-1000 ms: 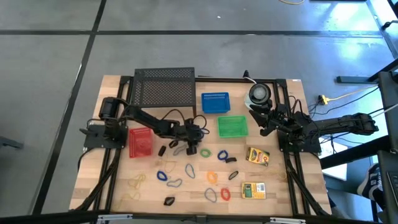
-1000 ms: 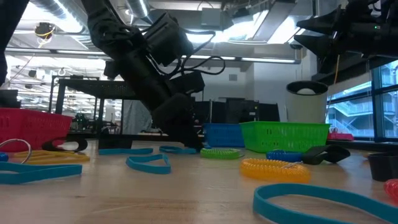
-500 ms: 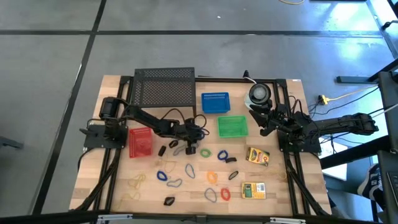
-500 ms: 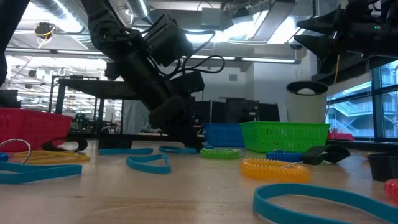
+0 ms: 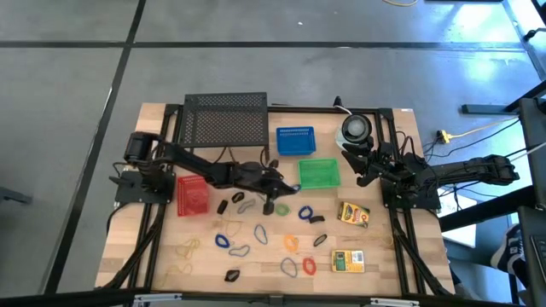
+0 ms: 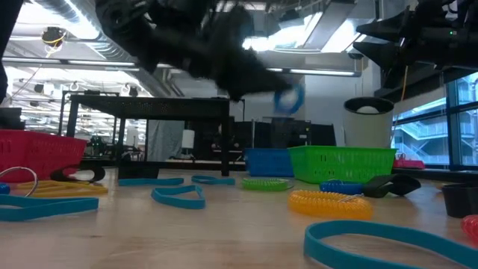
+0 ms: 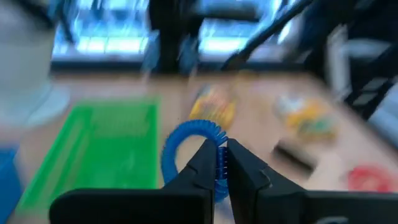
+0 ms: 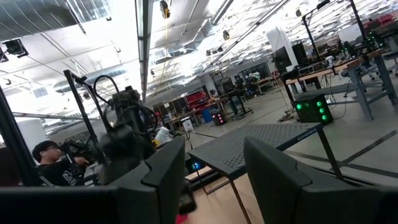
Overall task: Pick & Place Office Desk Supplies
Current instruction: Put the blue spring keychain into the blue basket
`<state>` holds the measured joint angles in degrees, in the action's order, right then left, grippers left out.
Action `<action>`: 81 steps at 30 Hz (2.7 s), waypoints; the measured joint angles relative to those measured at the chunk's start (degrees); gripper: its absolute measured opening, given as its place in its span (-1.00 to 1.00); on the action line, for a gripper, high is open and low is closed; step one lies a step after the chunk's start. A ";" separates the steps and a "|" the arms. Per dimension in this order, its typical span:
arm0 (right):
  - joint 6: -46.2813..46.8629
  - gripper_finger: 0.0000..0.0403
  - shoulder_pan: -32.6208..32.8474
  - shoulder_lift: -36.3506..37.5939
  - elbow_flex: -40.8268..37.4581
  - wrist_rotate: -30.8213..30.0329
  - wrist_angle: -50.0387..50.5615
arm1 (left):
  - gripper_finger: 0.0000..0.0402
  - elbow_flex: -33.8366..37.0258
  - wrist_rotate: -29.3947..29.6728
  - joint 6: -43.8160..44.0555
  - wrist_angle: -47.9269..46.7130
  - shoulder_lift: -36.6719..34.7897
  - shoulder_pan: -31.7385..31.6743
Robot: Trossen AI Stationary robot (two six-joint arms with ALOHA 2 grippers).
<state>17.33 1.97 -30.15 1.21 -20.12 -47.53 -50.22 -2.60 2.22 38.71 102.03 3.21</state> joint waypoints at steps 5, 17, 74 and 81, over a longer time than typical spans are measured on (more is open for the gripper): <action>3.54 -0.18 0.01 0.00 0.00 -0.11 0.00 | -0.92 0.00 -1.94 0.01 16.27 -0.10 1.92; 6.09 -0.18 -0.01 0.00 0.00 -7.96 -0.02 | -0.91 -0.02 -1.48 0.02 40.46 -0.17 4.29; 3.18 -0.17 -1.98 0.01 0.00 -9.49 -0.02 | -0.90 -21.09 23.94 6.85 -21.12 12.14 -15.42; 3.16 -0.17 -1.98 0.00 0.00 -9.48 -0.02 | -0.86 -21.09 23.98 5.99 -20.89 12.33 -15.44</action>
<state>20.49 -0.01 -30.15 1.21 -29.60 -47.55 -71.31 21.39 8.21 17.82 114.37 -12.23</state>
